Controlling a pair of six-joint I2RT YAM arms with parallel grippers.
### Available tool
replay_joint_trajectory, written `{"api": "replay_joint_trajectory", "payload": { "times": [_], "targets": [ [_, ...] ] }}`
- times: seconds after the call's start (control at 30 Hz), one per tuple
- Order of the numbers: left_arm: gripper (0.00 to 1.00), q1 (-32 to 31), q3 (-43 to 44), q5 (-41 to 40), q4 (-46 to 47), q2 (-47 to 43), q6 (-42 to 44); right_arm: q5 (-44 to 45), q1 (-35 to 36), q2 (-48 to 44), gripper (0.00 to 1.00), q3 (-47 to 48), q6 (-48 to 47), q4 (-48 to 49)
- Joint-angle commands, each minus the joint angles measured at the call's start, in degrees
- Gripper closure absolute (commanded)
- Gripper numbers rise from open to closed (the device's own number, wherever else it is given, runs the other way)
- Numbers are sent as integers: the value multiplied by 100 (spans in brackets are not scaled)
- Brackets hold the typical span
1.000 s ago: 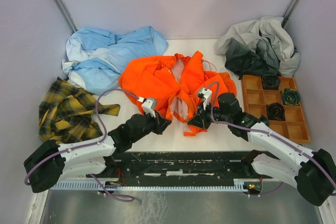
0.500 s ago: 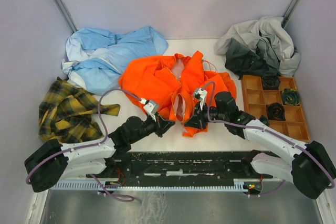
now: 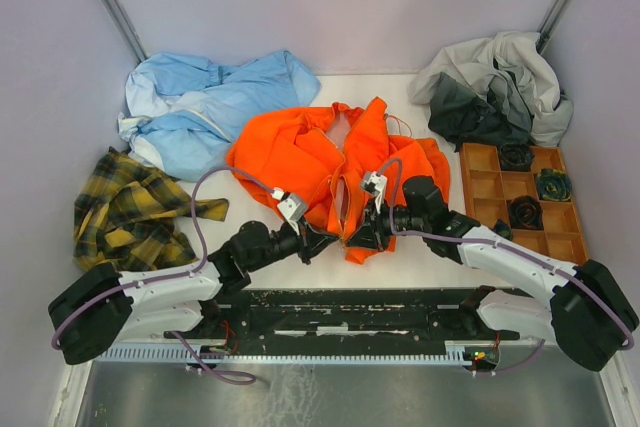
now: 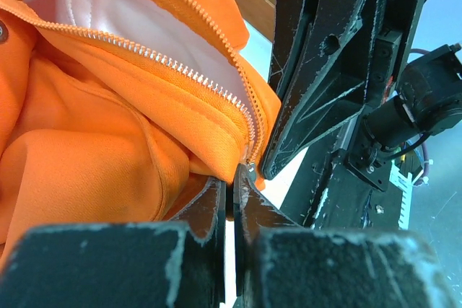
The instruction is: Zip up the jacket
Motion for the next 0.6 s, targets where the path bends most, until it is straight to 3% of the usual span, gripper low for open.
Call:
{"api": "replay_joint_trajectory", "payload": {
  "times": [0.0, 0.57],
  "targets": [
    [97, -6, 169, 283, 559, -3, 250, -143, 47, -59, 100, 210, -98, 232],
    [97, -7, 30, 207, 311, -199, 307, 78, 43, -335, 100, 143, -189, 105]
  ]
}}
